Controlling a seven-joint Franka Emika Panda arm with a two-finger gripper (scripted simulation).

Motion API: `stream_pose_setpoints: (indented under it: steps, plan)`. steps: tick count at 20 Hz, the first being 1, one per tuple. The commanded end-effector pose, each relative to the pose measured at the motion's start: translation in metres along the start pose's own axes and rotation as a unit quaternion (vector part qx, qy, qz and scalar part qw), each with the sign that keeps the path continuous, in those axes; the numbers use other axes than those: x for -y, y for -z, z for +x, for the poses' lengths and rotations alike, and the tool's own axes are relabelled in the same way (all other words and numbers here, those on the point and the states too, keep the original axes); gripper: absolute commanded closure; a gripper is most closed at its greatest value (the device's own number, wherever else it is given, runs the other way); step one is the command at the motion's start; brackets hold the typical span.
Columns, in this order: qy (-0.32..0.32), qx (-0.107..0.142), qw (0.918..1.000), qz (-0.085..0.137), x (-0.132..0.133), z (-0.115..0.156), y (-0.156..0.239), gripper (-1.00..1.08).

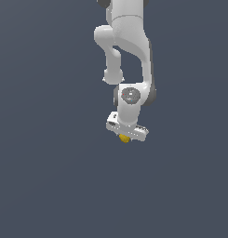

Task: Pick up the object and move it to a goal position.

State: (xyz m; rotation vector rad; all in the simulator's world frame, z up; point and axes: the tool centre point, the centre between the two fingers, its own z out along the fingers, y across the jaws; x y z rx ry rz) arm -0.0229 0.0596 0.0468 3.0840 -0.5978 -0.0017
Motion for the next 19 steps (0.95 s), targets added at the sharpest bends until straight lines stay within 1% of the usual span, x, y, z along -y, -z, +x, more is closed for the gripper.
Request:
stream_pose_setpoints:
  steps: [1,6,10,15,19]
  plan:
    - [0.000,-0.001,1.0000,0.000,0.026,-0.011,0.007,1.08]
    - [0.000,-0.001,1.0000,0.000,0.077,-0.033,0.020,1.08]
    - [0.000,-0.001,1.0000,0.000,0.107,-0.044,0.028,1.08]
    - [0.000,-0.001,1.0000,0.000,0.129,-0.052,0.033,1.08]
    - [0.000,-0.001,1.0000,0.000,0.134,-0.053,0.034,1.08]
